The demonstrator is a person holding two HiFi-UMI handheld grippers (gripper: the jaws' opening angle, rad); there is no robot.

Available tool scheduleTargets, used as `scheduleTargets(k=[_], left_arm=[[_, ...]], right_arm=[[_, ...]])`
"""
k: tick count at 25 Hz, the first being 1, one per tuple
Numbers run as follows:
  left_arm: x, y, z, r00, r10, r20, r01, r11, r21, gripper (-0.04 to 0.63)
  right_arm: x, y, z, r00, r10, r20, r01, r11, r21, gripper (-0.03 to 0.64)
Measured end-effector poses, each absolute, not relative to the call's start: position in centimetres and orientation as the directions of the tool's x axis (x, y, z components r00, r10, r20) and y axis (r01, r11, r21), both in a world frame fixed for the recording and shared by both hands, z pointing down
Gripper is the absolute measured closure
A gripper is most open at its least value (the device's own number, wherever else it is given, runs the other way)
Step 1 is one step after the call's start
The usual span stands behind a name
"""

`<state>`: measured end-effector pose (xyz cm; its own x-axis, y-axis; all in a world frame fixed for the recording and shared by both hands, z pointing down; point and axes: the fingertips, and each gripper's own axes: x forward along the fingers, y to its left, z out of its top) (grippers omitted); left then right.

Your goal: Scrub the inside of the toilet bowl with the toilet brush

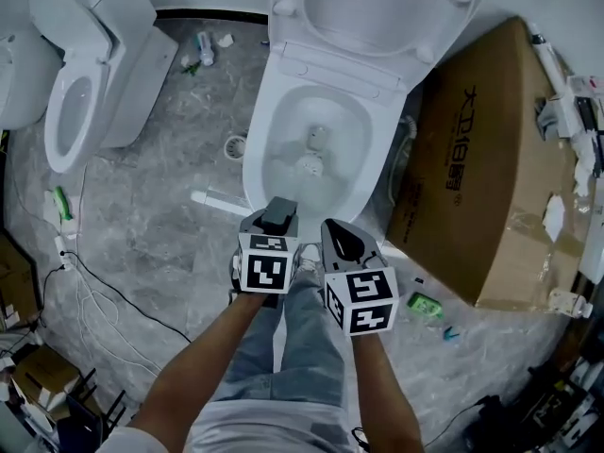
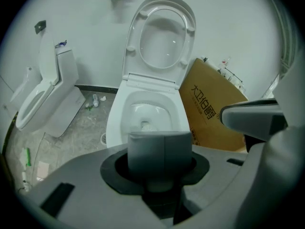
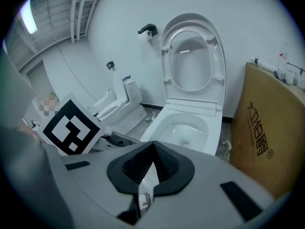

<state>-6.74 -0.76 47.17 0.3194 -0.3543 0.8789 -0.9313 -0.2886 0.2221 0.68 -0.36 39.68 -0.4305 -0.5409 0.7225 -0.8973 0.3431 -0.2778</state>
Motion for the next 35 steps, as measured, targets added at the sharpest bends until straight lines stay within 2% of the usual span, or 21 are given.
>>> scheduleTargets(k=[11, 23, 28, 35], left_arm=[[-6.6, -1.1, 34.1, 0.394, -0.442, 0.806, -0.903, -0.349, 0.250, 0.439], [-5.3, -1.5, 20.5, 0.485, -0.555, 0.676, -0.860, -0.442, 0.254, 0.439], [-5.6, -2.3, 16.5, 0.500, -0.611, 0.614, -0.855, -0.461, 0.238, 0.439], [-5.3, -2.3, 13.0, 0.521, -0.656, 0.546, -0.843, -0.495, 0.211, 0.439]], right_arm=[[-0.4, 0.0, 28.7, -0.412, -0.620, 0.668, -0.906, 0.359, -0.226, 0.618], [-0.8, 0.0, 17.0, -0.420, -0.725, 0.546, -0.905, 0.379, -0.193, 0.618], [-0.5, -0.5, 14.1, -0.410, -0.760, 0.504, -0.909, 0.384, -0.160, 0.618], [-1.0, -0.1, 11.4, -0.461, -0.765, 0.451, -0.887, 0.411, -0.210, 0.618]])
